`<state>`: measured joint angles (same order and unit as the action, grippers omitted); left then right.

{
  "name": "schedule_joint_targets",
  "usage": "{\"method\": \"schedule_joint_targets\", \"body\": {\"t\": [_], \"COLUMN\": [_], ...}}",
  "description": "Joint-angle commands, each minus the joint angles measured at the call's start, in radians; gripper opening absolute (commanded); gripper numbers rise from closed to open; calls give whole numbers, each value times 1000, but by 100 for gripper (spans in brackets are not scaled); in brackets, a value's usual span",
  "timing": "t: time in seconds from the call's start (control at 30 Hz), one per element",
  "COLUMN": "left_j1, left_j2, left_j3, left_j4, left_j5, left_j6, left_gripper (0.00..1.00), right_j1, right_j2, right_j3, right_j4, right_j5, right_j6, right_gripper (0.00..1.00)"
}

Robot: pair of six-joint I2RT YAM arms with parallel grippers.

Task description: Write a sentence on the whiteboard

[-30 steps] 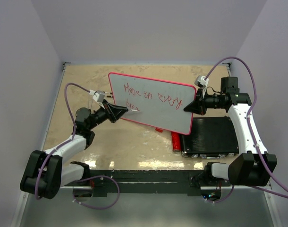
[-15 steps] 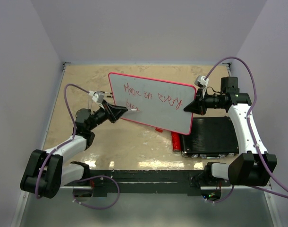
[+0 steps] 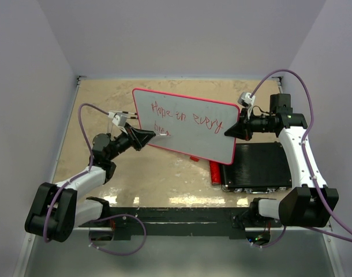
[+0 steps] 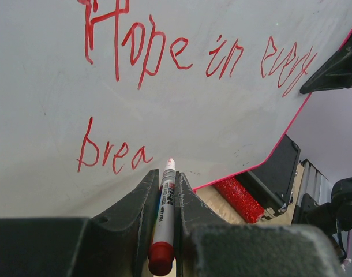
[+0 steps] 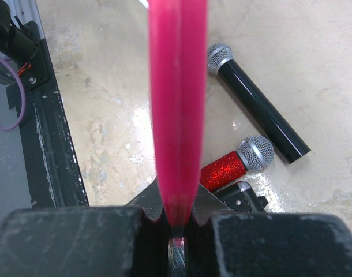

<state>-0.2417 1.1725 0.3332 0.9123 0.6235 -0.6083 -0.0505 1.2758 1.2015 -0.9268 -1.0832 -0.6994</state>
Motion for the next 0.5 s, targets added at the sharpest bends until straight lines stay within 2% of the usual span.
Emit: {"method": "schedule_joint_targets", "body": {"t": [0.0,0.47], "left_j1": [5,5], "left_j2": [-19,-40], "left_j3": [-13,-28], "left_j4": [56,43], "left_j5": [-10,-28], "left_j6": [19,28], "left_gripper": [0,0], "right_j1": [9,11], "right_j2": [-26,-27], "right_j3": [4,1], "right_j4": [6,8], "right_j5": [-15,-15], "right_j6": [-12,-12], "right_gripper": [0,0]}}
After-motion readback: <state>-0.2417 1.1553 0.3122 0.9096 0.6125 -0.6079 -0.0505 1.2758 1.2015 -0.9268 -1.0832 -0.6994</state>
